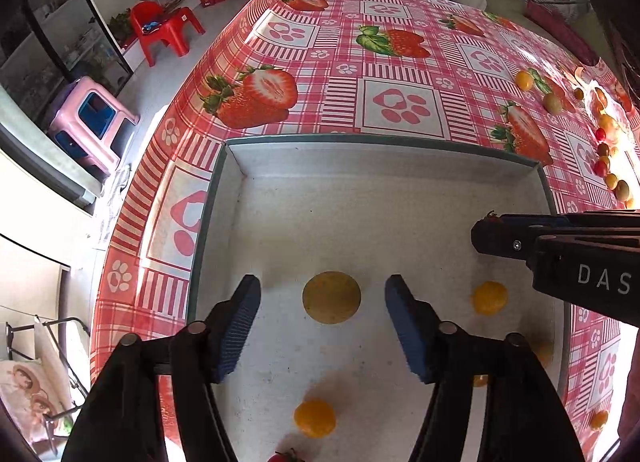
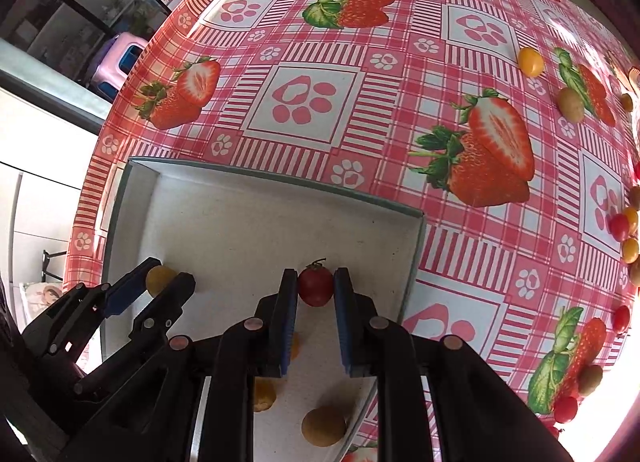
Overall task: Organize fruits
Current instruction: 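Open the left gripper to drop the olive tomato while the right releases the red, then grasp a red tomato with the left gripper while the right grasps a yellow tomato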
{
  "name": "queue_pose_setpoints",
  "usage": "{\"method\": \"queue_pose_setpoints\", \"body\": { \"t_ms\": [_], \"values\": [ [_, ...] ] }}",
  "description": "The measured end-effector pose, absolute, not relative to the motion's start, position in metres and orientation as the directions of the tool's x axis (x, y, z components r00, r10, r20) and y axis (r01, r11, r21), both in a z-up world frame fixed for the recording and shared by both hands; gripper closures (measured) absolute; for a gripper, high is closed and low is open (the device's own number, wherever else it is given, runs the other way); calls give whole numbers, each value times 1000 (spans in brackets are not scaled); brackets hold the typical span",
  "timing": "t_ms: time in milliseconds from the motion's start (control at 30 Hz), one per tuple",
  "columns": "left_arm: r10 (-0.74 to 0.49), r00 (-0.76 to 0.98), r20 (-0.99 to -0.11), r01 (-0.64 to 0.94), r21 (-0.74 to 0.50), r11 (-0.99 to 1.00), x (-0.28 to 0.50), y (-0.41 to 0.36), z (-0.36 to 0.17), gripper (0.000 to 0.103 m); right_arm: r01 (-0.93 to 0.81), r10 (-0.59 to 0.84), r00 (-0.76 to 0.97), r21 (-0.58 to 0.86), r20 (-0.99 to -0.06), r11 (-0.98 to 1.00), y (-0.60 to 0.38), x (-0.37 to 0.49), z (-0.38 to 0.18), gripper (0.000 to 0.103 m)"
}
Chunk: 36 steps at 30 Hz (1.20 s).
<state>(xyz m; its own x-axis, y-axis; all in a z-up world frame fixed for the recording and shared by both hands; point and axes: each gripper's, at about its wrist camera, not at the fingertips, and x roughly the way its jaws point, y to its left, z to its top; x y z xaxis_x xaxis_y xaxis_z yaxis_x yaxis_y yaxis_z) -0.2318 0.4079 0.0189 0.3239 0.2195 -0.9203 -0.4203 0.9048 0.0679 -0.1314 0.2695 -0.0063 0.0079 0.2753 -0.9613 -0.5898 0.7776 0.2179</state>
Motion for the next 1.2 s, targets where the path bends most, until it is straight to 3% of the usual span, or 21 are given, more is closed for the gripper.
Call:
{"method": "queue_pose_setpoints", "body": {
  "t_ms": [100,267,333,800,1200],
  "values": [
    [228,337,-914,-413,74,908,-233,407,22,22,-580,295,-1,241,-956,778,266,-129,-4,71],
    [230,318,-920,-409,85,908,-235,404,23,22,-565,367,-12,309,-930,765,262,-130,11,37],
    [232,318,-919,-408,88,909,-237,402,26,22,-560,388,10,316,-922,766,258,-131,22,28],
    [223,358,-907,-292,119,949,-229,341,62,22,-455,364,116,276,-924,847,152,-129,58,27],
    [60,389,-919,-107,20,994,-191,232,73,22,-286,199,194,138,-961,948,21,-109,49,27]
  ]
}}
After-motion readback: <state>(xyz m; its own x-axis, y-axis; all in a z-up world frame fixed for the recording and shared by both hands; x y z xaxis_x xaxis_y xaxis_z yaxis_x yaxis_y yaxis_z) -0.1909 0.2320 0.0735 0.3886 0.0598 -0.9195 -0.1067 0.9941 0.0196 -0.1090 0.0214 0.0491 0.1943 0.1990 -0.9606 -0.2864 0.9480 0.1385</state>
